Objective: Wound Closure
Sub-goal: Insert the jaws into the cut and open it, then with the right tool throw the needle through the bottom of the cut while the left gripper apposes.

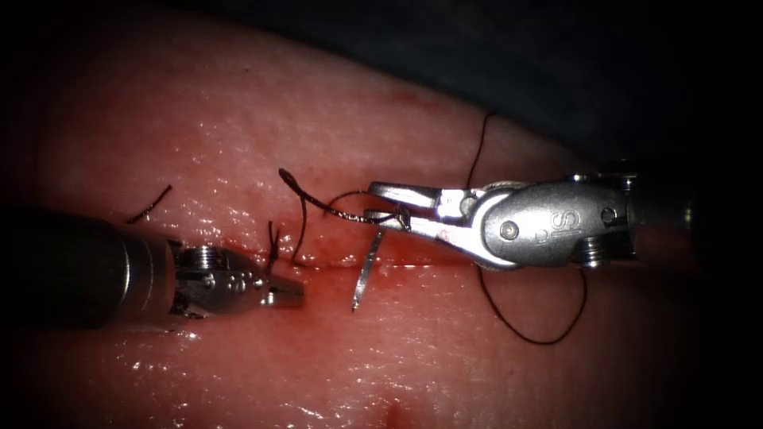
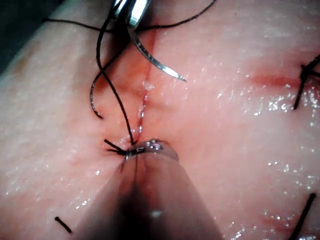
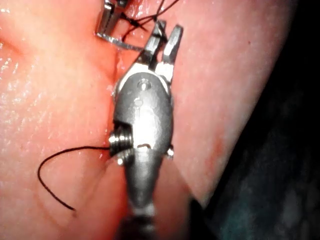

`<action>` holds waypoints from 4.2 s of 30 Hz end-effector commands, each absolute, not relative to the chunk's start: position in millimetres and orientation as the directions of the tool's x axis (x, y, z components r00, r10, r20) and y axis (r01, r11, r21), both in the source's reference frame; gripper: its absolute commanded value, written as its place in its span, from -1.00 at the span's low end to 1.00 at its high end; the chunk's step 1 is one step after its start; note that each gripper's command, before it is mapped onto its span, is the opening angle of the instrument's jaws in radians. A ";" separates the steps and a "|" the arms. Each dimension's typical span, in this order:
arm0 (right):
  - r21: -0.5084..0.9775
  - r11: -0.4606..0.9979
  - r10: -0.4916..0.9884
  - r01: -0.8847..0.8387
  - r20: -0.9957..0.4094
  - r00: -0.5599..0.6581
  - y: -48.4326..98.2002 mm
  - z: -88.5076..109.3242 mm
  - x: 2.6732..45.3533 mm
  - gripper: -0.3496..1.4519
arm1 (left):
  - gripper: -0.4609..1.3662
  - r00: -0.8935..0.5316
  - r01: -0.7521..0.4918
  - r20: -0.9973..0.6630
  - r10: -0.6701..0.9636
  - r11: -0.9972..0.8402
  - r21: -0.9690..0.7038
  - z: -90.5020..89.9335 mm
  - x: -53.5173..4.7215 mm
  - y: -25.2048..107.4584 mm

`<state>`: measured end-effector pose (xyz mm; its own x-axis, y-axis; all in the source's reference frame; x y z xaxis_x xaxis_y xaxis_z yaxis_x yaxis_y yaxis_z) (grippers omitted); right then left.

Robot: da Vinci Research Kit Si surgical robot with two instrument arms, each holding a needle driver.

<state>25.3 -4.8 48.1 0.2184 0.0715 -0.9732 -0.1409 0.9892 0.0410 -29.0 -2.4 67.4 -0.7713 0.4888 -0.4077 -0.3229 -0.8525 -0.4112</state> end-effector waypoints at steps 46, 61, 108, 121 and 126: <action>0.031 0.989 0.064 -0.147 -0.973 0.223 -5.1 48.6 25.7 -1.00 | -0.61 -0.969 -0.244 0.034 0.246 -0.917 -0.315 74.2 -27.2 -2.2; 0.005 0.988 0.040 -0.152 -0.972 0.232 -5.3 49.6 26.0 -1.00 | 0.57 -0.908 -0.335 -0.097 0.409 -0.844 -0.418 73.3 -26.7 -2.0; -0.231 0.956 -0.191 -0.180 -0.958 0.213 -8.7 57.8 32.9 -1.00 | 0.64 -0.866 -0.383 -0.129 0.484 -0.806 -0.451 71.4 -26.5 -0.8; -0.209 0.953 -0.171 -0.219 -0.968 0.182 -8.6 55.1 33.6 -1.00 | 0.63 -0.864 -0.387 -0.126 0.488 -0.803 -0.453 71.3 -26.5 -0.7; -0.221 0.950 -0.181 -0.222 -0.966 0.186 -8.8 55.9 34.1 -1.00 | 0.63 -0.863 -0.386 -0.129 0.489 -0.803 -0.454 71.2 -26.4 -0.7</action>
